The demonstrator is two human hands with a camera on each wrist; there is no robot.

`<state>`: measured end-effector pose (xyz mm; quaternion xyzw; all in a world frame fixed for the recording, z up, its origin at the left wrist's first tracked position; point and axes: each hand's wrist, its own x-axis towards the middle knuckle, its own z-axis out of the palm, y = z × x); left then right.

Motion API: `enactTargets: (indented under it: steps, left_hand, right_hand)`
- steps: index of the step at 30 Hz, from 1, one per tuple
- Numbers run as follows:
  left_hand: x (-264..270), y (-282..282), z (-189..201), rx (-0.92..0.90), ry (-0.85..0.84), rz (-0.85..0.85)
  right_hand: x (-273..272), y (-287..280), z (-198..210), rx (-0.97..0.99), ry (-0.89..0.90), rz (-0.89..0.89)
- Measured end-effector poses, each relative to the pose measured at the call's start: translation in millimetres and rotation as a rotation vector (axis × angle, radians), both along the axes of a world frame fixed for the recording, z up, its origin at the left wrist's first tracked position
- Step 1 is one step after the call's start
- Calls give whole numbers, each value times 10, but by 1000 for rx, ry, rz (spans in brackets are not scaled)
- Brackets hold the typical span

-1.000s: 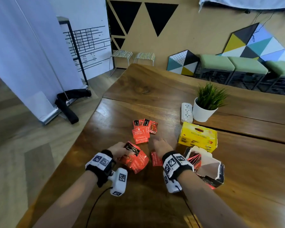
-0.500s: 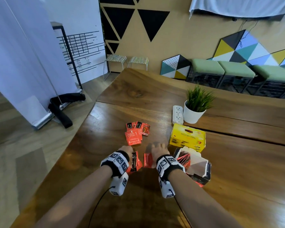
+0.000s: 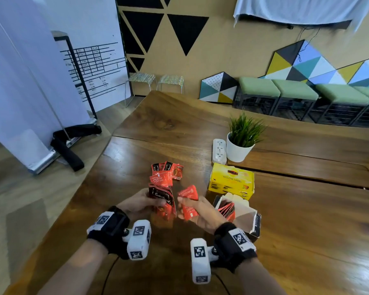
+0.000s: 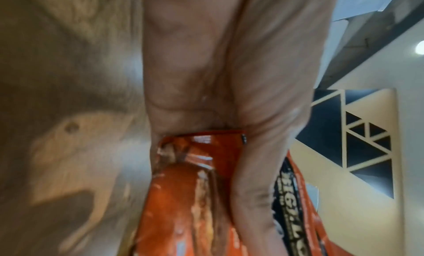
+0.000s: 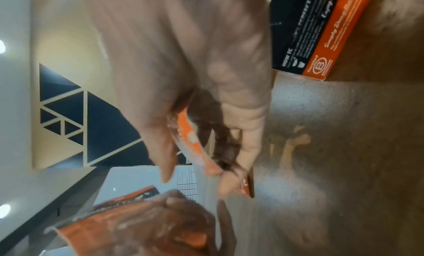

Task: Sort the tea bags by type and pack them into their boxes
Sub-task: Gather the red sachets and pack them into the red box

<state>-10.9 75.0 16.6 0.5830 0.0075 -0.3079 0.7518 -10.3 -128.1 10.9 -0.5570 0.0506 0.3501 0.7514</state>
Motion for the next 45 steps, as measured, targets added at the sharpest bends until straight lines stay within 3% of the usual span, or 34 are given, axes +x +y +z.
enactTargets:
  steps: [5, 12, 17, 22, 25, 27, 33, 37, 41, 45]
  left_hand:
    - [58, -221, -80, -137, 3, -44]
    - [101, -278, -188, -83, 35, -72]
    - [45, -345, -176, -70, 124, -50]
    - [48, -406, -131, 66, 231, 233]
    - [39, -522, -99, 124, 238, 216]
    - [23, -616, -66, 72, 258, 193]
    - [93, -847, 72, -272, 322, 320]
    - [93, -957, 141, -260, 293, 316]
    - [117, -848, 93, -245, 320, 337]
    - [100, -776, 83, -200, 386, 169]
  right_hand:
    - [-51, -104, 92, 148, 59, -57]
    - [-125, -190, -38, 19, -37, -63]
    - [-118, -255, -107, -54, -59, -245]
    - [-29, -464, 55, -206, -285, -384]
    - [32, -499, 173, -377, -454, -275]
    - [64, -486, 219, -500, -536, -209]
    - [142, -421, 230, -528, -471, -408]
    - [107, -286, 198, -642, -562, -297]
    - [99, -431, 308, -885, -880, -177]
    - [168, -751, 526, -1019, -1086, 173]
